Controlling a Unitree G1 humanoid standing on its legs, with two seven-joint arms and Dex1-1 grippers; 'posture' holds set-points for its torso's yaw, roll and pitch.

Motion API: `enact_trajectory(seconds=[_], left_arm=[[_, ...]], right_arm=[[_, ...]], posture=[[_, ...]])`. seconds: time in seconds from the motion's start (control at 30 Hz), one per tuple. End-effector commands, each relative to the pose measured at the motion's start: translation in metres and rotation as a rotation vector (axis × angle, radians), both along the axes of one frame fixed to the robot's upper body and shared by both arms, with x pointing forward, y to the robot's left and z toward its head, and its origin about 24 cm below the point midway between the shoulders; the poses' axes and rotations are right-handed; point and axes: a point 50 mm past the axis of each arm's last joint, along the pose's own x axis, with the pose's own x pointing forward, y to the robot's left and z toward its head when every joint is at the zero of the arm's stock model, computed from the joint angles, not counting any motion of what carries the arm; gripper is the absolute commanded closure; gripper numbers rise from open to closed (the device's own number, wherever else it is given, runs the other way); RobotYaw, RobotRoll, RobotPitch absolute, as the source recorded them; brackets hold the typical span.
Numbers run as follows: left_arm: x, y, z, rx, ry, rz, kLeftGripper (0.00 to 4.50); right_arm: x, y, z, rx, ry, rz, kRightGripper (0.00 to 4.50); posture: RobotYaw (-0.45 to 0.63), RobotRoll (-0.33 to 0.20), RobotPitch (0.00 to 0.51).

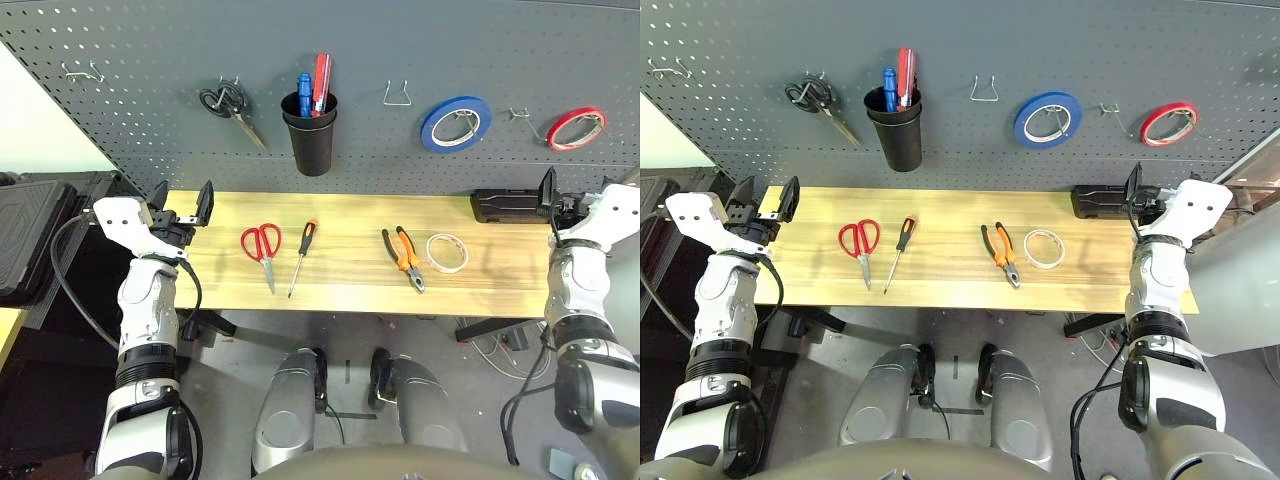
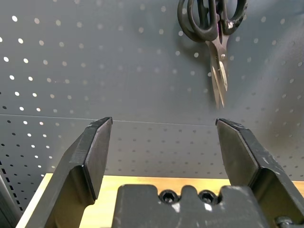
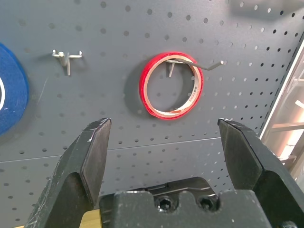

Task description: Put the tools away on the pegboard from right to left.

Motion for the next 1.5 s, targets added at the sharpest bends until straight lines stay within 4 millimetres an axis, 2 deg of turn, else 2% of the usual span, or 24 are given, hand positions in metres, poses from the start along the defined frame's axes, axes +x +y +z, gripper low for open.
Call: enact_trajectory(seconds=[0.03, 0.23, 0.4, 0.6, 0.93, 1.07, 1.27, 1.5], left_arm=[[-0.003, 0.000, -0.003, -0.009, 0.008, 0.000, 0.04], [-0.004, -0.005, -0.006, 0.002, 0.019, -0.012, 0.04], [-0.006, -0.010, -0.010, 0.023, 0.066, -0.052, 0.04], [-0.008, -0.036, -0.006, 0.051, 0.114, -0.217, 0.04], [-0.023, -0.094, -0.010, 0.237, 0.273, -0.626, 0.04], [-0.029, -0.106, -0.017, 0.360, 0.316, -0.735, 0.04], [-0.031, -0.112, -0.023, 0.472, 0.333, -0.802, 0.04], [-0.030, -0.116, -0.027, 0.505, 0.336, -0.830, 0.04]], right_arm=[[-0.001, -0.003, 0.000, 0.023, -0.009, -0.016, 0.00], [0.001, -0.003, -0.001, 0.019, 0.015, -0.006, 0.00], [0.002, -0.005, -0.009, 0.005, 0.125, 0.004, 0.00], [0.001, -0.011, -0.017, -0.018, 0.266, 0.041, 0.00], [-0.012, -0.038, -0.031, -0.051, 0.556, 0.141, 0.00], [-0.012, -0.040, -0.030, -0.094, 0.639, 0.219, 0.00], [-0.013, -0.042, -0.026, -0.208, 0.763, 0.341, 0.00], [-0.006, -0.025, -0.022, -0.323, 0.903, 0.630, 0.00]], posture=[[0.21, 0.000, 0.139], [0.22, 0.000, 0.141], [0.22, 0.000, 0.142], [0.22, 0.000, 0.151], [0.20, 0.000, 0.165], [0.19, 0.000, 0.170], [0.17, 0.000, 0.176], [0.16, 0.000, 0.192]])
